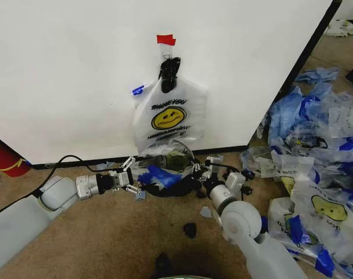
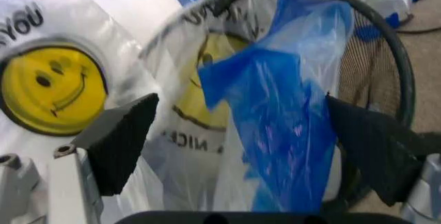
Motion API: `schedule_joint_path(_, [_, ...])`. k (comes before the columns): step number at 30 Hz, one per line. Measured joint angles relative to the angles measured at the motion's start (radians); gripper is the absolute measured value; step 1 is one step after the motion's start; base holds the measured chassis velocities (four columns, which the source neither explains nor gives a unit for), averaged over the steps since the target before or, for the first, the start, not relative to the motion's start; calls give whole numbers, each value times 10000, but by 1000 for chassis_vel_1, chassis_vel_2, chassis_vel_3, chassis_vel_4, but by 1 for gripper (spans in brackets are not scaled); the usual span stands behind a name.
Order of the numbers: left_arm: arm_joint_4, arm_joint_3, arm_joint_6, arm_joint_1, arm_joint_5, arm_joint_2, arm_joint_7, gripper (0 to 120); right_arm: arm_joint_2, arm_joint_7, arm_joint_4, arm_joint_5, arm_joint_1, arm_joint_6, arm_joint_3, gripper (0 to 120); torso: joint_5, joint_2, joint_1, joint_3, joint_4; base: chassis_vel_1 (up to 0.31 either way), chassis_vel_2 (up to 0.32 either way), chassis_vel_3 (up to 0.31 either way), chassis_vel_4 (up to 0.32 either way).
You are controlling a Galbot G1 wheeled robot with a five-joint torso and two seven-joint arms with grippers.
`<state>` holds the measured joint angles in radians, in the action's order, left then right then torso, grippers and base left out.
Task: Pick up the garbage bag from the wall and place it over the trash bin.
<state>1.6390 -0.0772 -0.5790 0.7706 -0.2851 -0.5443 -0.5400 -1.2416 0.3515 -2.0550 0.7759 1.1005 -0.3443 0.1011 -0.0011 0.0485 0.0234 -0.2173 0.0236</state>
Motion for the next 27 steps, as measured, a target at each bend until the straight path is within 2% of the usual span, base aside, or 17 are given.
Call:
schedule_joint_path(5, [-46,20,-4,11,-6,53,-71,92,-19,12,-53,-25,15,0,3,0,2,0,0,0,0,0,0,0,0])
schedule_joint_path(10, [-61,23,-4,17,-4,50,-92,81,-20,35,-70,-63,37,4,6,0,1,0,0,0,0,0,0,0,0])
schedule_joint_path(16, [-51,13,5,17,8,16,-92,54,-10,50,-125,-102,145,15,25,0,1,0,0,2,0,0,0,0,0])
schedule_joint_path(17, [-51,13,5,17,8,16,-92,54,-10,50,-125,-102,145,15,25,0,1,0,0,2,0,0,0,0,0])
schedule_joint_path(24, [-32,2,6,70,28,-8,-93,25,31,142,-141,-104,106,20,39,0,1,0,0,2,0,0,0,0,0])
schedule_joint_path(25, [-32,2,6,70,28,-8,-93,25,31,142,-141,-104,106,20,39,0,1,0,0,2,0,0,0,0,0])
schedule_joint_path(27, [-23,18,-4,105,31,-9,-88,17,31,164,-125,-104,86,19,25,0,1,0,0,2,0,0,0,0,0])
